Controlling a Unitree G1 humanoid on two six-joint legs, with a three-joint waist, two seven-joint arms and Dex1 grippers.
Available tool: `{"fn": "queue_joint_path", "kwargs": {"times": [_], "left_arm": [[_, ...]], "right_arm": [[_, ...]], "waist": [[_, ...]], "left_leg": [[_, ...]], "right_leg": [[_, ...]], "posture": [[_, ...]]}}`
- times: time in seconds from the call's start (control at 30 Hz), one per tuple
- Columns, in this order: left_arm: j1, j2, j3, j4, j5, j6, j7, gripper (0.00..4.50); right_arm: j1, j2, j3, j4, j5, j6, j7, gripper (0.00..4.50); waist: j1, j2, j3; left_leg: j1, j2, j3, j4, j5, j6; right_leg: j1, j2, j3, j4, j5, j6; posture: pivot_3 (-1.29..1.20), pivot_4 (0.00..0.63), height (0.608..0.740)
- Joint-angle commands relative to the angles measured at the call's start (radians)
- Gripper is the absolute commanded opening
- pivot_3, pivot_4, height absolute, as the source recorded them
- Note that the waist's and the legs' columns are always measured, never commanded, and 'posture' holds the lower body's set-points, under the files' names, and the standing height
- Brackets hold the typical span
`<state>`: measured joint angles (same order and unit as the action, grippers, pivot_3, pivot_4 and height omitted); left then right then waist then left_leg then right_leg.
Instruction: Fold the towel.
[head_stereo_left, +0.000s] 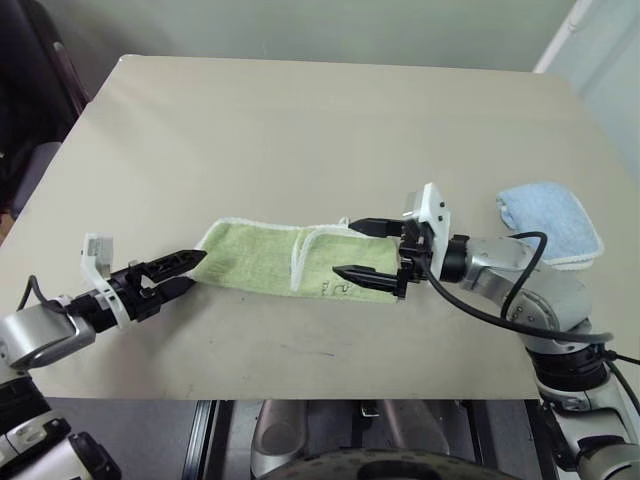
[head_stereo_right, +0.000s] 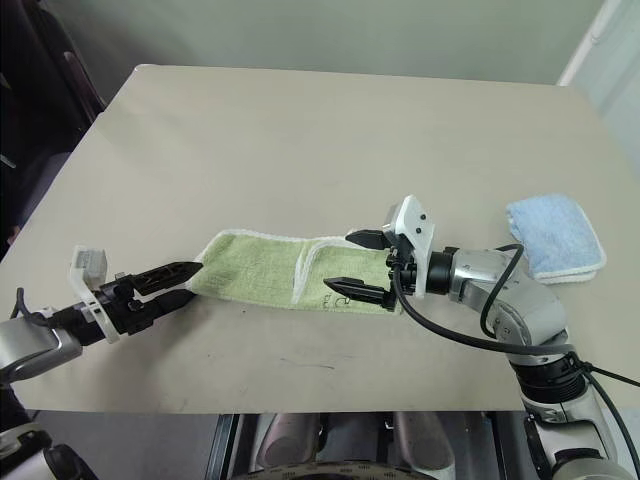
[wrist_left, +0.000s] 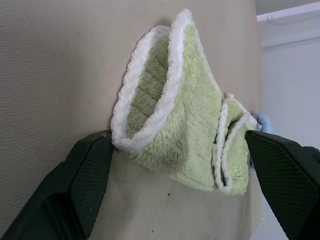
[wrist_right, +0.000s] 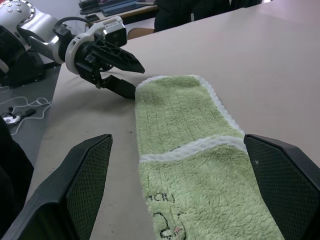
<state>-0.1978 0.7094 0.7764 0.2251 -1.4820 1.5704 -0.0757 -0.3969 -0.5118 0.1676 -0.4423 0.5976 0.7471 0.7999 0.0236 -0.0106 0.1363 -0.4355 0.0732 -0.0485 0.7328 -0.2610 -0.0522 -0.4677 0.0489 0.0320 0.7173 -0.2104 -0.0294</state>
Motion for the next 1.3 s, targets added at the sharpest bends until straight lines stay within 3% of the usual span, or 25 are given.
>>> {"fn": "queue_joint_path", "kwargs": {"times": [0.03,0.17,0.43,0.67,0.8,1.1,1.3], "left_arm": [[-0.004,-0.018,-0.037,0.018,-0.002,-0.017,0.013,4.14],[-0.001,-0.04,-0.055,0.018,-0.018,-0.037,0.016,2.97],[-0.006,-0.05,-0.088,0.012,-0.031,-0.071,0.017,0.03],[0.009,-0.006,-0.075,-0.053,-0.119,-0.093,0.023,0.01],[-0.03,0.05,-0.127,-0.093,-0.171,-0.1,0.016,0.01],[-0.217,0.157,-0.357,-0.177,-0.316,-0.118,-0.02,0.01],[-0.341,0.149,-0.541,-0.233,-0.306,-0.114,-0.107,0.01]], "right_arm": [[0.008,-0.008,-0.026,-0.047,-0.001,-0.017,-0.015,4.5],[0.016,-0.011,-0.035,-0.061,0.009,-0.007,-0.028,4.5],[0.015,-0.026,-0.045,-0.063,0.014,0.006,-0.039,4.5],[0.028,-0.036,-0.051,-0.074,0.017,0.012,-0.037,4.5],[0.038,-0.048,-0.066,-0.08,0.023,0.006,-0.032,4.5],[0.084,-0.084,-0.137,-0.125,0.029,0.015,-0.067,4.5],[0.127,-0.094,-0.186,-0.172,0.037,0.036,-0.115,4.5]], "waist": [[0.001,0.0,0.0],[0.001,0.0,0.0],[0.001,0.001,0.001],[0.0,-0.002,0.003],[0.0,-0.005,0.004],[0.0,-0.007,0.006],[0.0,-0.008,0.006]], "left_leg": [[0.0,0.0,0.0,0.0,0.0,0.0],[0.0,-0.003,-0.001,0.0,0.0,0.0],[-0.001,-0.005,0.0,-0.001,-0.002,-0.001],[0.0,-0.006,0.001,-0.001,-0.001,-0.002],[-0.001,-0.006,0.0,-0.001,-0.001,-0.002],[-0.002,-0.007,0.001,-0.001,-0.002,-0.004],[-0.002,-0.008,0.003,-0.001,-0.003,-0.005]], "right_leg": [[0.0,0.0,0.0,0.0,0.0,0.0],[0.0,0.0,0.001,0.0,0.0,0.0],[-0.001,0.0,0.0,0.0,-0.002,0.002],[-0.001,0.001,0.0,0.0,-0.001,0.001],[-0.001,0.001,0.0,0.0,-0.001,0.001],[-0.001,0.001,0.0,0.0,-0.002,0.001],[-0.001,0.001,-0.001,-0.001,-0.002,0.001]], "posture": [[0.0,0.15,0.697],[0.0,0.15,0.697],[0.0,0.15,0.697],[0.0,0.15,0.697],[0.0,0.15,0.697],[0.0,0.15,0.697],[0.0,0.15,0.697]]}}
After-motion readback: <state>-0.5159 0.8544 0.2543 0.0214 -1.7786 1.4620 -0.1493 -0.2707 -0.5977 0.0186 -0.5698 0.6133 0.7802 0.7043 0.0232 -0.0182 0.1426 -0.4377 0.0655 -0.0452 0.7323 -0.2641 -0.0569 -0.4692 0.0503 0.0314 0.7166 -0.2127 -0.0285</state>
